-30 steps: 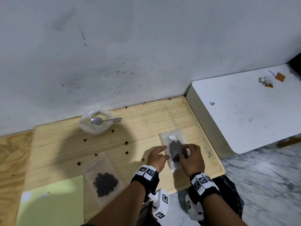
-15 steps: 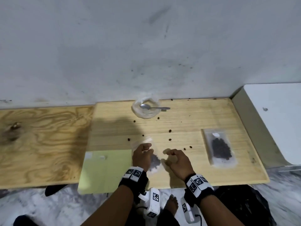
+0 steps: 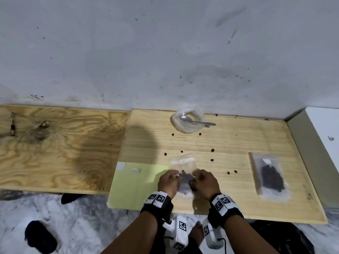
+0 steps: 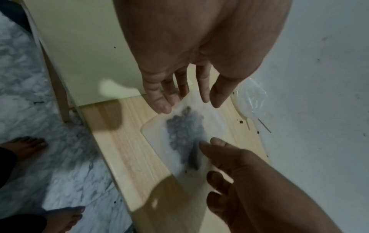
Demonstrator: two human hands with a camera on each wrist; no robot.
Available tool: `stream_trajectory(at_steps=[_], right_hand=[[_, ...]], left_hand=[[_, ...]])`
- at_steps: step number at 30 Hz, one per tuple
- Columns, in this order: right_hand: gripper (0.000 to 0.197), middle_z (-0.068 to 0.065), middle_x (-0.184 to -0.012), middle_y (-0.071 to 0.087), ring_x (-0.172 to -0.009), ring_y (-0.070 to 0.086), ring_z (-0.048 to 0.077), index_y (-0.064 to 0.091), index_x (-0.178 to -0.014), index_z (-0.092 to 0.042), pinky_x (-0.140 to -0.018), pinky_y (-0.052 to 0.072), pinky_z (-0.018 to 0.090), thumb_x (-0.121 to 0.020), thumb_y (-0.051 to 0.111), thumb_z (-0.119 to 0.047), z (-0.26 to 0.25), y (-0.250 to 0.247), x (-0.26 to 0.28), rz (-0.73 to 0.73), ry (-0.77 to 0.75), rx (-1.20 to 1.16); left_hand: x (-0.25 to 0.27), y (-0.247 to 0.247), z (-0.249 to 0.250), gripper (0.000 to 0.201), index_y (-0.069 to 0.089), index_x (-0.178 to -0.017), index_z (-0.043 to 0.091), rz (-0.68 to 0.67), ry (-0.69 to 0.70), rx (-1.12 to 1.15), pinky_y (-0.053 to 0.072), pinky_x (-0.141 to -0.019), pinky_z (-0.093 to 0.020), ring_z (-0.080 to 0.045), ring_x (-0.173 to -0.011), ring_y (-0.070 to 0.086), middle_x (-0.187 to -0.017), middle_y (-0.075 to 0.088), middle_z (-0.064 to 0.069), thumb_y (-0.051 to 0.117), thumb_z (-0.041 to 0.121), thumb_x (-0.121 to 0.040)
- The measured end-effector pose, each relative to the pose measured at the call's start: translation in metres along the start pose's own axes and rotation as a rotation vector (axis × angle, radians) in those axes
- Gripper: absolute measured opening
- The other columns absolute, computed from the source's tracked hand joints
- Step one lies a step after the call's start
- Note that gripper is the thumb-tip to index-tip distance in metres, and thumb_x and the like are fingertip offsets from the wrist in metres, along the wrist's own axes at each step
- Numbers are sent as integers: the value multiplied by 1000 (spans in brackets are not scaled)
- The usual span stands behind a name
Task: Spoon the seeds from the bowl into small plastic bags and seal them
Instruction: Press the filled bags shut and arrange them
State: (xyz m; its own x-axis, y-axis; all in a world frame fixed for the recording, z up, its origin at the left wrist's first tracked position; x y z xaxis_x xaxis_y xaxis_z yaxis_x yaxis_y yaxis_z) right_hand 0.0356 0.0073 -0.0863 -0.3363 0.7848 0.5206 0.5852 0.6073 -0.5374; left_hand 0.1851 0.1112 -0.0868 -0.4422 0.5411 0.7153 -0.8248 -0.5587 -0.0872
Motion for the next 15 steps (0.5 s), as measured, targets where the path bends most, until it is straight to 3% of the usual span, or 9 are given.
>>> stream_trajectory(at_steps=[4, 8, 12, 13, 15], right_hand=[[22, 5, -94, 69, -81, 65, 18, 68, -85, -22, -73, 53, 26, -77, 77, -4, 6, 1, 3, 27, 74, -205], [24, 8, -89, 62, -73, 60, 17, 70, -88, -14, -63, 54, 23, -76, 75, 6, -32, 11, 6, -23, -19, -311], [20, 0, -76, 61, -56, 54, 7, 69, -89, -12, -48, 43, 16, -82, 69, 6, -85, 34, 10, -79, -95, -416], [17, 0, -75, 62, -53, 52, 6, 70, -87, -15, -47, 42, 19, -85, 69, 2, -94, 43, 10, -68, -103, -429], [13, 0, -79, 66, -59, 53, 11, 70, -85, -20, -55, 43, 24, -89, 67, -9, -102, 60, 6, -16, -105, -423]], left_hand=[[3, -7, 10, 26, 70, -93, 16, -18, 61, 44, 49, -54, -21, -15, -69, 61, -89, 70, -4, 58, -6, -84], [8, -31, 33, 22, 72, -91, 14, -30, 189, 88, 51, -64, -15, -13, -83, 67, -91, 73, -2, 61, -4, -85], [7, -89, 62, 15, 73, -91, 11, 140, 371, 64, 48, -63, -19, -1, -73, 63, -84, 70, 6, 66, 0, -84], [4, -108, 66, 16, 73, -87, 12, 177, 392, 88, 47, -64, -20, -1, -70, 62, -81, 69, 5, 67, -2, -83], [-4, -142, 69, 22, 72, -82, 15, 231, 387, 174, 49, -68, -26, -11, -72, 63, -77, 68, -1, 70, -6, -79]])
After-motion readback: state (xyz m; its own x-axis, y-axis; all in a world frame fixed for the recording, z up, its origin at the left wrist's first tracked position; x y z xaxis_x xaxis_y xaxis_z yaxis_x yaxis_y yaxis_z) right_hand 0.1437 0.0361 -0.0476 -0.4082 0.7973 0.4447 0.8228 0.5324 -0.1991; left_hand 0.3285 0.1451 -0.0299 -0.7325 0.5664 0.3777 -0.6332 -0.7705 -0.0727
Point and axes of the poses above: each hand's wrist, its own x-axis away from the middle knuckle, its own y-axis out of the palm, z = x × y, the point moved 9 cm from there along -x, towards the middle knuckle
